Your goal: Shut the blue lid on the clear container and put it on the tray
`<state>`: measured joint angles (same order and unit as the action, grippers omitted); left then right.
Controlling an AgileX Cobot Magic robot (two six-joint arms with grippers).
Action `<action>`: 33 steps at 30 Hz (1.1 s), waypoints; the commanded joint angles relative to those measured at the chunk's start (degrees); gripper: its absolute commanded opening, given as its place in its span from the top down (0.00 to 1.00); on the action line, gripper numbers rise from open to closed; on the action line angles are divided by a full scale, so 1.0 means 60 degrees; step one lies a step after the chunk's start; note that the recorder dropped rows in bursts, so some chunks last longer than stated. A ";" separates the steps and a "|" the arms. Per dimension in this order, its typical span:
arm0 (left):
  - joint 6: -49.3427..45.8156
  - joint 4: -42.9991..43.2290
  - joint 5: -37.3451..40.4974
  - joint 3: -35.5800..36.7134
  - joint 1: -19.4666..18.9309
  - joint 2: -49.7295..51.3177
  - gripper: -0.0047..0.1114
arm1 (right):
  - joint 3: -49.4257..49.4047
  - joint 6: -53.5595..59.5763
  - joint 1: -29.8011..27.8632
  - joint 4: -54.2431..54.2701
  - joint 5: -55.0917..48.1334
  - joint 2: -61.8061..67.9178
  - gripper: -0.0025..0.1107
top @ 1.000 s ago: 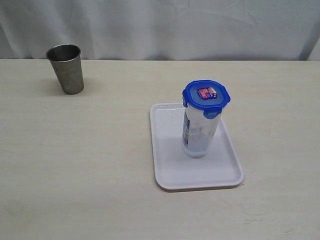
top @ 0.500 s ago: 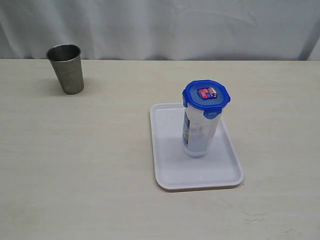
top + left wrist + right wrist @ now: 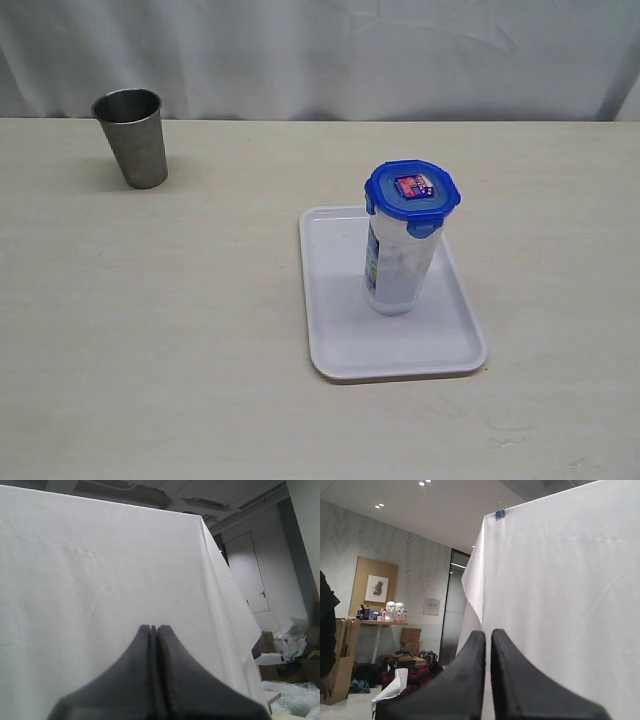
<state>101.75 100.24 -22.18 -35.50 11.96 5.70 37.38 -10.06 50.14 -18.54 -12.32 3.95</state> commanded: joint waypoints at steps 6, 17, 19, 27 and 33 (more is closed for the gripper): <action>0.0091 -0.0049 0.0053 0.0043 -0.0035 -0.0079 0.96 | -0.0066 -0.0037 -0.0027 0.0040 0.0005 -0.0048 0.94; -0.0034 -0.5298 0.0544 0.0068 -0.0035 -0.0078 0.96 | -0.0066 -0.0037 -0.0027 0.0040 0.0005 -0.0048 0.94; -0.0060 -0.5975 0.0706 0.0068 -0.0130 -0.0118 0.96 | -0.0066 -0.0037 -0.0027 0.0040 0.0005 -0.0048 0.94; -0.4501 -1.1743 0.1796 0.0860 -0.1388 -0.0923 0.96 | -0.0066 -0.0037 -0.0027 0.0040 0.0005 -0.0048 0.94; -1.2427 -1.8826 0.4141 0.1291 -0.1677 -0.0950 0.96 | -0.0066 -0.0037 -0.0027 0.0040 0.0005 -0.0048 0.94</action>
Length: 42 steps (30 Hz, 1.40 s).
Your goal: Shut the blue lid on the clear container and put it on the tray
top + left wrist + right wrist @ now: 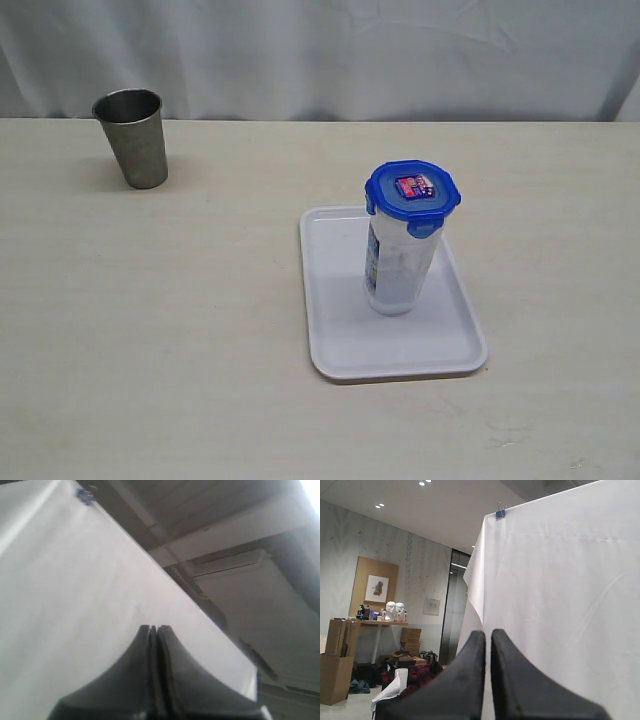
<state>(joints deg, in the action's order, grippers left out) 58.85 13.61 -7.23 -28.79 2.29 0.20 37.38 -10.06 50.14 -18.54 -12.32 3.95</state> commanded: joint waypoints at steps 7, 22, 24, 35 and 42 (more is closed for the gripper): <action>-0.8039 -0.4089 0.3286 0.0261 -0.0046 -0.0033 0.96 | -0.0066 -0.0037 -0.0027 0.0040 0.0005 -0.0065 0.94; -0.8055 -0.3521 0.0851 0.3897 -0.0046 -0.0033 0.96 | -0.0066 -0.0037 -0.0027 0.0040 0.0005 -0.0065 0.94; -0.8124 -0.3351 0.0584 0.4298 -0.0046 -0.0033 0.96 | -0.0066 -0.0037 -0.0027 0.0040 0.0005 -0.0065 0.94; -0.9509 -0.2102 0.1692 0.4799 -0.0046 -0.0033 0.96 | -0.0066 -0.0037 -0.0027 0.0040 0.0005 -0.0065 0.94; -0.9584 -0.2102 0.2684 0.4799 -0.0046 -0.0033 0.96 | -0.0066 -0.0037 -0.0027 0.0040 0.0005 -0.0065 0.94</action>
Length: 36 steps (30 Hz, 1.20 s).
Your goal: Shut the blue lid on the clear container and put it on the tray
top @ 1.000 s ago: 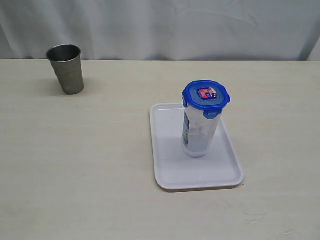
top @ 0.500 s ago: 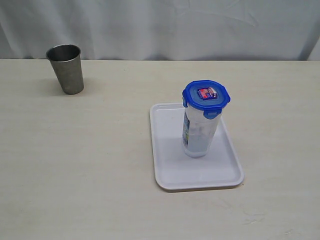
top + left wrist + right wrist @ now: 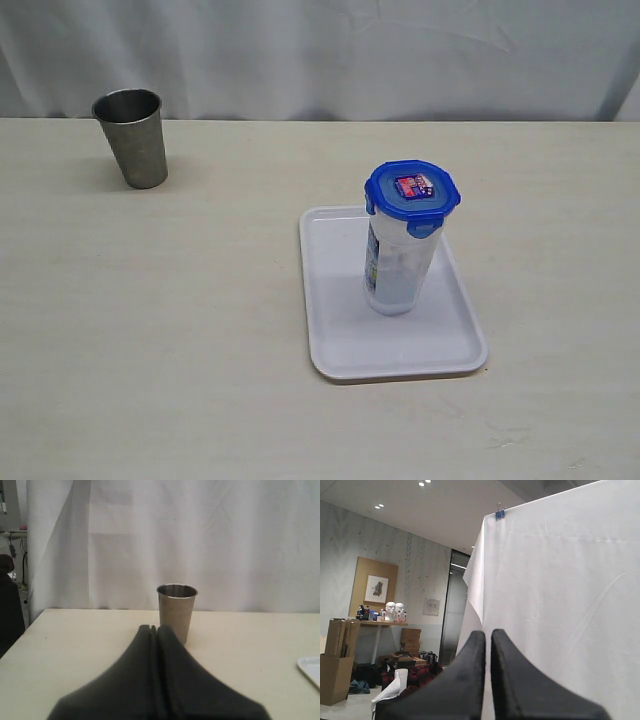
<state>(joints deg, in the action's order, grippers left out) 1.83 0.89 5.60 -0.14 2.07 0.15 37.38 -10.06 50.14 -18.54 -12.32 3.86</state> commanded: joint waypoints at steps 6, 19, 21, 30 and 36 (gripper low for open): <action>-0.0543 0.0019 0.1484 0.0023 -0.0010 -0.0025 0.96 | -0.0066 -0.0037 -0.0027 0.0040 0.0005 -0.0051 0.94; -0.0798 0.0019 0.2108 0.0023 -0.0010 -0.0025 0.96 | -0.0066 -0.0037 -0.0027 0.0040 0.0005 -0.0051 0.94; -0.0970 0.0019 0.2108 0.0023 -0.0010 -0.0025 0.96 | -0.0066 -0.0037 -0.0027 0.0040 0.0005 -0.0051 0.94; -0.1056 0.0019 0.2108 0.0023 -0.0010 -0.0025 0.96 | -0.0066 -0.0037 -0.0027 0.0040 0.0005 -0.0051 0.94; -0.1056 0.0019 0.2108 0.0023 -0.0010 -0.0025 0.96 | -0.0066 -0.0037 -0.0027 0.0040 0.0005 -0.0051 0.94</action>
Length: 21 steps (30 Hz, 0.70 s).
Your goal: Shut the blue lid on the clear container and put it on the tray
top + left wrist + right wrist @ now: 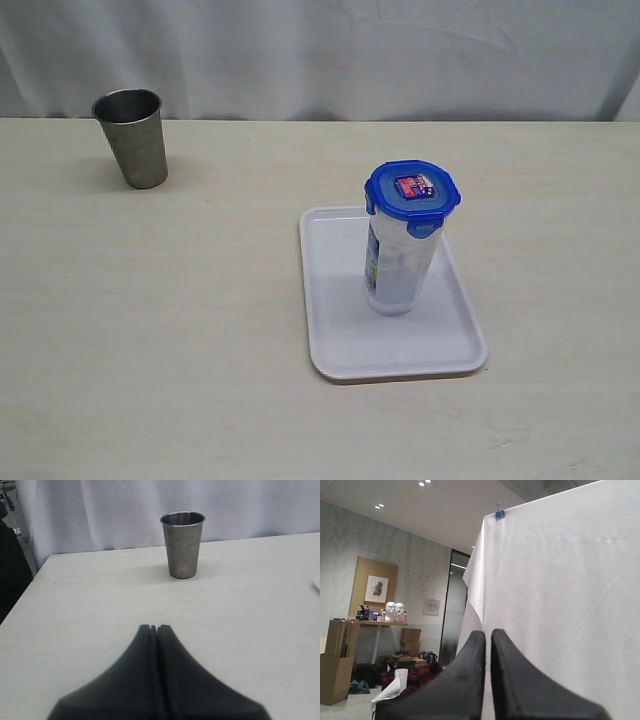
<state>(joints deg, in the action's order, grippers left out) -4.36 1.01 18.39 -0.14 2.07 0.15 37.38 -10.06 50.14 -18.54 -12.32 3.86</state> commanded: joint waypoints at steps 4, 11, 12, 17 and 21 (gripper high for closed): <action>-0.0024 -0.0002 -0.0024 0.0023 -0.0010 -0.0025 0.96 | -0.0066 -0.0037 -0.0027 0.0040 0.0005 -0.0051 0.94; -0.0024 -0.0002 -0.0070 0.0023 -0.0010 -0.0025 0.96 | -0.0066 -0.0037 -0.0027 0.0040 0.0005 -0.0051 0.94; -0.0024 -0.0002 -0.0070 0.0023 -0.0010 -0.0025 0.96 | -0.0066 -0.0037 -0.0027 0.0040 0.0005 -0.0051 0.94; -0.0024 -0.0002 -0.0070 0.0023 -0.0010 -0.0025 0.96 | -0.0135 -0.0037 -0.0008 0.0176 0.0087 -0.0046 0.94; -0.0024 -0.0002 -0.0070 0.0023 -0.0010 -0.0025 0.96 | -0.1068 0.0110 -0.0364 0.0258 0.1326 -0.0046 0.94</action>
<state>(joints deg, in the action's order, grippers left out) -4.36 1.01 18.39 -0.14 2.07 0.15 33.77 -9.94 49.46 -17.42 -8.85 3.86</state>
